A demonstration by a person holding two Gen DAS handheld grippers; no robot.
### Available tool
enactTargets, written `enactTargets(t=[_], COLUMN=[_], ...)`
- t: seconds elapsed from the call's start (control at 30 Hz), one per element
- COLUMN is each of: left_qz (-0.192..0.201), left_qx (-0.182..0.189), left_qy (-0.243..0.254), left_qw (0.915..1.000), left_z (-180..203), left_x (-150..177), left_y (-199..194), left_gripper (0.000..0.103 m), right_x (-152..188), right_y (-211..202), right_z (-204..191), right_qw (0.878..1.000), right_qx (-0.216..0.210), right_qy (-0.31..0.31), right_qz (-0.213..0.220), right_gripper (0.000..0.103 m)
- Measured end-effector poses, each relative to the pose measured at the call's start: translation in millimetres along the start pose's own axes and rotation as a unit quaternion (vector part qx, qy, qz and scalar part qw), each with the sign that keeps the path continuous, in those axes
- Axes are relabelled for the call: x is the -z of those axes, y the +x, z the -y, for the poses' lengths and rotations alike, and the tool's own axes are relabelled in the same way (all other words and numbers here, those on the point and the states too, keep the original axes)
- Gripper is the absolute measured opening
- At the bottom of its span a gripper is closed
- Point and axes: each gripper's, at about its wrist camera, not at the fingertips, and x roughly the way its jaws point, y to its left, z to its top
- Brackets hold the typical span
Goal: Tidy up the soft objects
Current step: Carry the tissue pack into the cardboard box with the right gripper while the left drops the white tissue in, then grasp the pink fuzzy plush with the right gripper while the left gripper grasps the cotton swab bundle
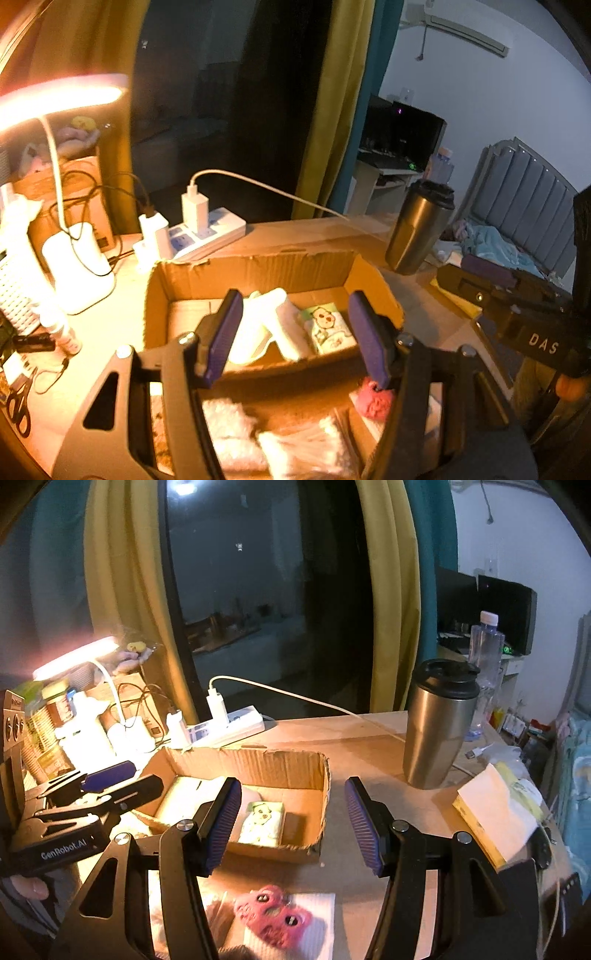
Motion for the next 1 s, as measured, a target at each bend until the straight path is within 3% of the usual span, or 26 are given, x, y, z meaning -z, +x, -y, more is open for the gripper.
enactTargets(t=[0.33,0.4,0.5,1.0], left_qz=[0.018,0.018,0.018,-0.034], left_qx=[-0.001,-0.002,-0.003,-0.018], left_qy=[-0.006,-0.009,-0.016,-0.026], left_qw=[0.9998,0.9998,0.9997,0.9989], left_z=[-12,-14,-18,-22], left_x=[22,26,35,75], left_y=[-40,-43,-48,-29], left_gripper=[0.062,0.072,0.075,0.075], right_x=[23,29,37,78], right_y=[-29,-30,-29,0], right_z=[-19,-22,-26,-23], right_qw=[1.000,1.000,1.000,0.998], right_qx=[0.011,0.012,0.011,-0.003], right_qy=[-0.011,-0.012,-0.014,-0.011], right_qz=[0.000,-0.004,-0.012,-0.063], right_gripper=[0.064,0.065,0.066,0.066])
